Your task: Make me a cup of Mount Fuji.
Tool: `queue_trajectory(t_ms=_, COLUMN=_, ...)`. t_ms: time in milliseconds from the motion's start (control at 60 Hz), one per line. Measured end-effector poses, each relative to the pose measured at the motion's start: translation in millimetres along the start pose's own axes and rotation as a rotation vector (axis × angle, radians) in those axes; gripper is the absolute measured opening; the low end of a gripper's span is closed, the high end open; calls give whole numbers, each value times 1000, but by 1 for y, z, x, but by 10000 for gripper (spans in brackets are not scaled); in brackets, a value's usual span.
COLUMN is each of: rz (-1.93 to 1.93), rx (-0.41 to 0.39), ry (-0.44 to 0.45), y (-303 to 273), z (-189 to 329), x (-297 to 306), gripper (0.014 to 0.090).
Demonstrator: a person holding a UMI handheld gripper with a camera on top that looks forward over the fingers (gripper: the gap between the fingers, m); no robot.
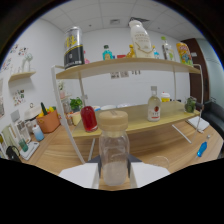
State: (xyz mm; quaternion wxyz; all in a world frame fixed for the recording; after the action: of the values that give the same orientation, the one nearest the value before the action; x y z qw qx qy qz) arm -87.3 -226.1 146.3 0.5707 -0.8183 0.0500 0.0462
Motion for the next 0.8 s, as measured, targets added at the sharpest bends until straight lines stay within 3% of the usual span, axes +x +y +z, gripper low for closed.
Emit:
queue_trajectory(t_ms=350, rz=625, rx=2, ry=-87, y=10, z=11, x=7, gripper=412)
queue_trajectory(t_ms=800, rz=1543, rx=18, ry=-326, y=-5, z=21, x=10, gripper=410)
